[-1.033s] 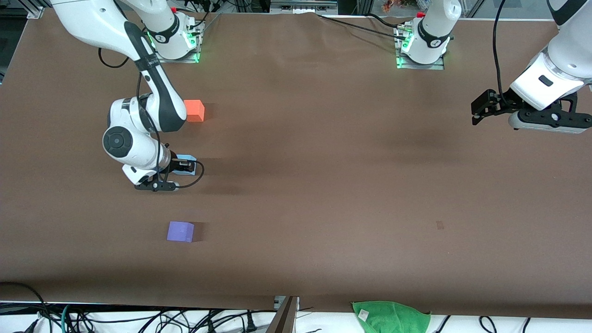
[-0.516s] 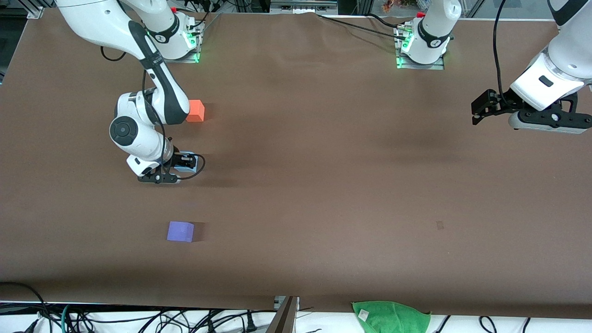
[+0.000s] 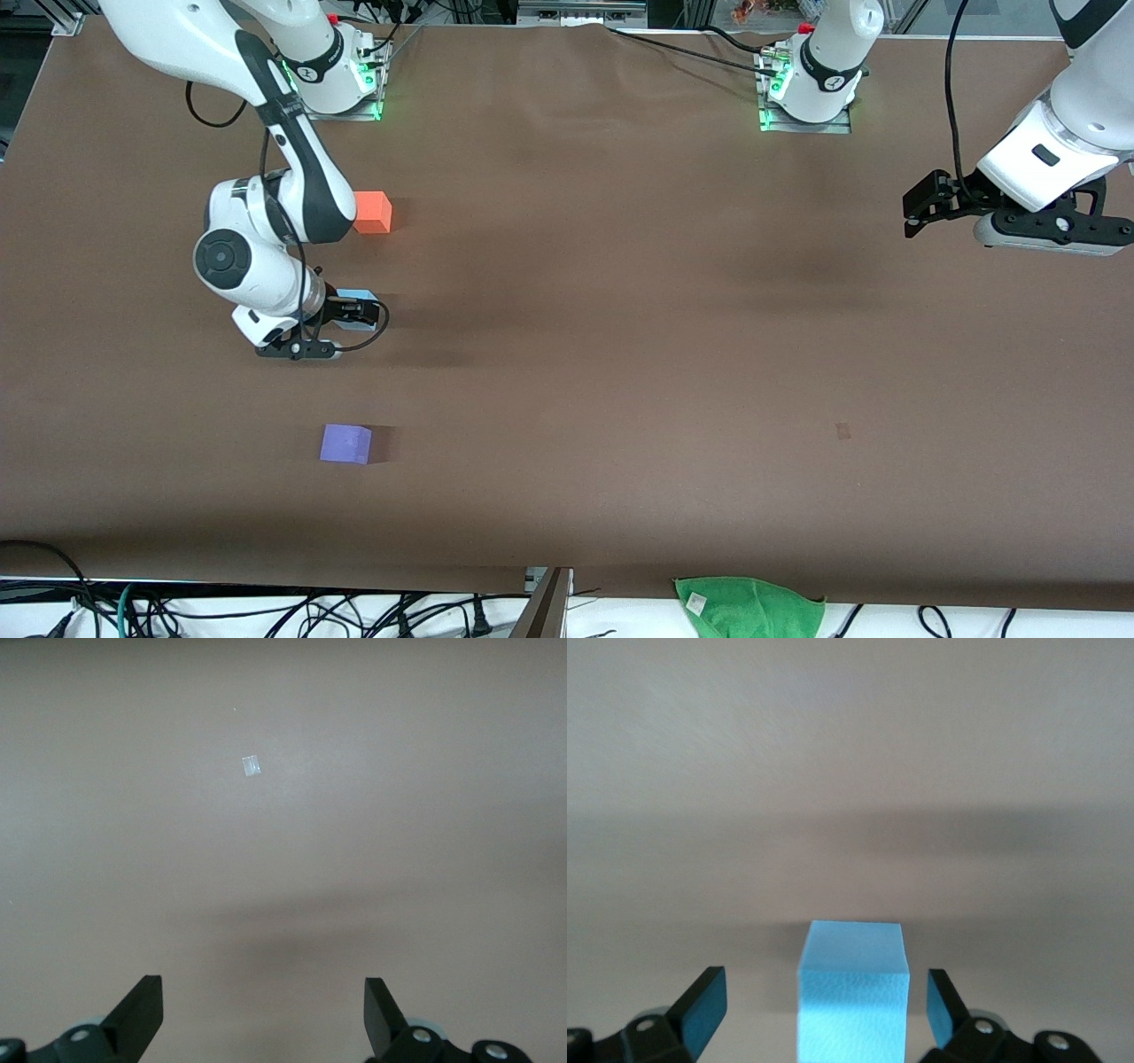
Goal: Place blue block between orange and purple blocks
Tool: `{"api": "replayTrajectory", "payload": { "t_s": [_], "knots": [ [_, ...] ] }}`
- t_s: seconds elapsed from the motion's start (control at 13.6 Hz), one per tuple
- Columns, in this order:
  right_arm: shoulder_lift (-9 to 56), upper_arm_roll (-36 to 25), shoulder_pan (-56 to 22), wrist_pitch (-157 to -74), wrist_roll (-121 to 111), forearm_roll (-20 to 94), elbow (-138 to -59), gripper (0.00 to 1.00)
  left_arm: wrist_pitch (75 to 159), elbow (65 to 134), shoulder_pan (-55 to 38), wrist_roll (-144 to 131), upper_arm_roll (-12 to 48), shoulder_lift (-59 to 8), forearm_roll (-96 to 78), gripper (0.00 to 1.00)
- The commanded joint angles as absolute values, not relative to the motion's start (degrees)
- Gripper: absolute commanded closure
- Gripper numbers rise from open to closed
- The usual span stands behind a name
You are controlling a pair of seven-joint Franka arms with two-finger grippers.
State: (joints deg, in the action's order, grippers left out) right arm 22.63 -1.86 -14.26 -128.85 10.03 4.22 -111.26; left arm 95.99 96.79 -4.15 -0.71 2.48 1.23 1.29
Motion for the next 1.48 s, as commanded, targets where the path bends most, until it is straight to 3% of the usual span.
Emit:
{"api": "replayTrajectory", "payload": {
  "t_s": [0.0,0.3,0.74,1.25,1.4],
  "knots": [
    [20.92,-3.5,-13.71,-119.05,5.12,4.83,-104.27,0.0,93.69,94.75,-3.6,-0.18,2.64,0.35,0.18,0.0],
    [20.65,-7.73,-13.71,-101.81,-1.14,4.31,-91.96,0.0,93.6,94.75,-3.16,-0.44,2.37,0.26,0.09,0.0],
    [20.57,-10.72,-13.8,-84.93,-1.41,3.87,-77.71,0.0,93.6,94.75,-3.25,-0.53,2.29,0.26,0.09,0.0],
    [14.86,-11.25,-13.71,-79.02,-1.41,3.17,-77.51,0.0,93.6,94.75,-3.25,-0.18,2.55,0.35,0.18,0.0],
    [13.72,-7.32,-13.45,-79.72,-1.75,-1.73,-77.87,0.0,93.6,94.75,-3.25,-0.18,2.55,0.35,0.18,0.0]
  ]
}}
